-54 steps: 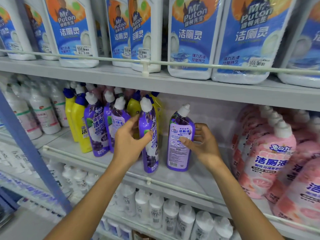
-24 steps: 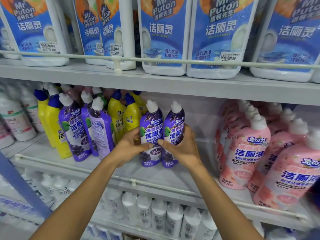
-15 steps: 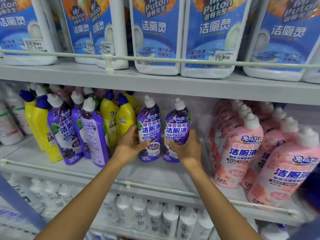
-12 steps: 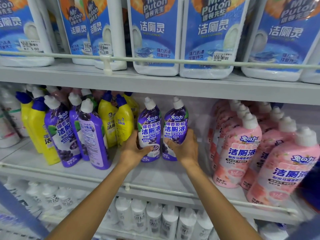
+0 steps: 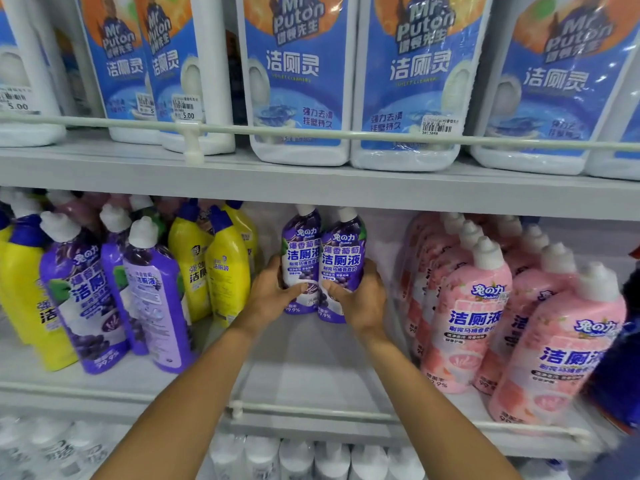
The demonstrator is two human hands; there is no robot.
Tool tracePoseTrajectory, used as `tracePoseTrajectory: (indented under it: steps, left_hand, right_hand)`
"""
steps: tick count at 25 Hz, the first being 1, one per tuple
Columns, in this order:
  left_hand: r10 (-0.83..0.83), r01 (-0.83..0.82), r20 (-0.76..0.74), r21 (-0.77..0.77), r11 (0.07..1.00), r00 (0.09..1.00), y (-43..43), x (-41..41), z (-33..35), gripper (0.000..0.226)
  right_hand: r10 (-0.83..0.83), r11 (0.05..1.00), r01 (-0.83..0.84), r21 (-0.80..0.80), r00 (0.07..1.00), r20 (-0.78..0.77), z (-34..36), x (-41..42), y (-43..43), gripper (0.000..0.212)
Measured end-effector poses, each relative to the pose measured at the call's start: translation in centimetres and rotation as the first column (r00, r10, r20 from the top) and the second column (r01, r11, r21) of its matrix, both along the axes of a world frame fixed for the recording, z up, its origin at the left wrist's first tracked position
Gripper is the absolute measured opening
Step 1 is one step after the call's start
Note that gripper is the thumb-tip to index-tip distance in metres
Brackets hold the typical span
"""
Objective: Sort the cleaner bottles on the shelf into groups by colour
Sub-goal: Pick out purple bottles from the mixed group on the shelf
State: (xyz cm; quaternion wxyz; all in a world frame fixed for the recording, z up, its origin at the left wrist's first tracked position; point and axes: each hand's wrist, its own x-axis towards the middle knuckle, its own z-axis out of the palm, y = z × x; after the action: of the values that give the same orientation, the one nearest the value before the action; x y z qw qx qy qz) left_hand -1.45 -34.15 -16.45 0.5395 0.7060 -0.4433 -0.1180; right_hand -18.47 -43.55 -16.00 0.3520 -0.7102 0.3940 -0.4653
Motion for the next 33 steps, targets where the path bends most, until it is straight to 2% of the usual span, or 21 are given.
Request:
tracePoseTrajectory:
  steps: [3,10,13,15,18,24,33]
  left_hand:
    - [-0.023,0.022,-0.018,-0.025,0.999,1.0,-0.8,1.4,-0.4,0.059]
    - [-0.03,0.03,0.012,-0.043,0.999,0.999,-1.8,2.8,-1.2,0.059]
    - [-0.051,0.049,-0.039,-0.037,0.998,0.998,-1.1,4.2,-1.4,0.059]
    - [-0.031,0.028,-0.074,-0.036,0.999,0.997,-0.1,5.8,-1.5,0.056]
    - [0.015,-0.017,-0.039,-0.047,0.999,0.999,1.2,7.3,-1.6,0.054]
    - [-0.039,0.034,-0.068,-0.076,0.997,0.997,1.4,7.3,-1.8,0.052]
    - [-0.152,0.148,-0.077,-0.064,0.987,0.985,2.2,8.8,-1.7,0.054]
  right_hand:
    - [0.005,1.0,-0.005,-0.021,1.0,-0.013,0.0,0.8,-0.7,0.069]
    - [0.077,0.997,-0.077,-0.023,0.997,-0.004,-0.4,2.1,-1.0,0.075]
    - [0.088,0.996,-0.088,-0.018,0.996,0.031,-0.6,2.6,-1.0,0.077]
    - [0.085,0.996,-0.085,0.0,0.995,0.043,-0.7,3.2,-1.1,0.078]
    - [0.073,0.997,-0.073,-0.008,0.997,0.026,-0.8,4.4,-1.0,0.079]
    - [0.089,0.996,-0.089,-0.004,0.996,0.009,-1.1,5.2,-1.2,0.079]
    - [0.127,0.988,-0.133,0.073,0.989,0.079,-1.3,5.1,-1.2,0.073]
